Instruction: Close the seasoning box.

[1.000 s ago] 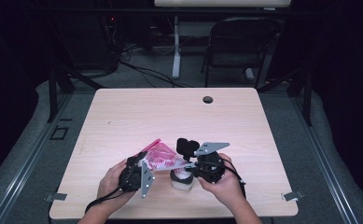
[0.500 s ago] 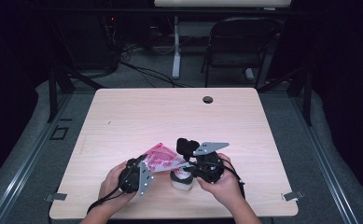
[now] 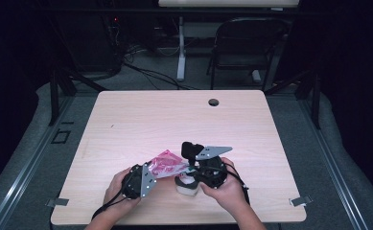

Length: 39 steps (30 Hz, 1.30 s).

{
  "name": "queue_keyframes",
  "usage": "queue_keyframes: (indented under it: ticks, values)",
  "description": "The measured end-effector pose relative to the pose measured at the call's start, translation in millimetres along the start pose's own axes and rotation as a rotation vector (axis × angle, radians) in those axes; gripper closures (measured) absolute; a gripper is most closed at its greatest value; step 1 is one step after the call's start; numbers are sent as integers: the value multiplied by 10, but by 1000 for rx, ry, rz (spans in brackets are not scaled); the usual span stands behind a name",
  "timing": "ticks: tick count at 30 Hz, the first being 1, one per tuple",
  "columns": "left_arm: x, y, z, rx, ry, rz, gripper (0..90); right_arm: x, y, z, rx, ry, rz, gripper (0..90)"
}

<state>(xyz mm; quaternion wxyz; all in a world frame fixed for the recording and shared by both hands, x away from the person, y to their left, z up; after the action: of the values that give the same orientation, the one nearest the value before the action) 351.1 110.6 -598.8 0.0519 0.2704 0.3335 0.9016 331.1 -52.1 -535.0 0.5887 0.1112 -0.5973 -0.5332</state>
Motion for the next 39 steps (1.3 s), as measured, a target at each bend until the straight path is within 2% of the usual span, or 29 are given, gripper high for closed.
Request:
queue_keyframes:
  ticks: [3,8,11,21,26,39]
  values:
    - [-10,-14,-6,0,-2,5,684,-5,13,15,18,-10,5,878]
    - [-20,-47,5,5,-1,18,693,14,40,21,10,1,-16,833]
    - [-25,-57,8,7,-3,17,704,15,53,26,6,14,-28,727]
    - [-58,-104,-36,49,-54,29,708,42,99,12,13,2,-72,565]
    - [-71,-121,-50,87,-81,30,708,49,107,7,17,-4,-82,542]
    - [-97,-166,-78,143,-132,37,707,71,121,-15,16,-17,-104,513]
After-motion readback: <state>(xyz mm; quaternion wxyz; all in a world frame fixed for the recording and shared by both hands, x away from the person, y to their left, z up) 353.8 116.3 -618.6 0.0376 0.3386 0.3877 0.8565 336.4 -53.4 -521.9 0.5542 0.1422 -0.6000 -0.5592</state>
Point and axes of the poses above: each handheld gripper's, and its own axes: x roughly backward along the jaws, y roughly out of its top, z roughly to its left, the point moved 9 cm from there along -x, roughly forward along the jaws, and after that the axes turned 9 degrees about y, right-handed, at the moved point
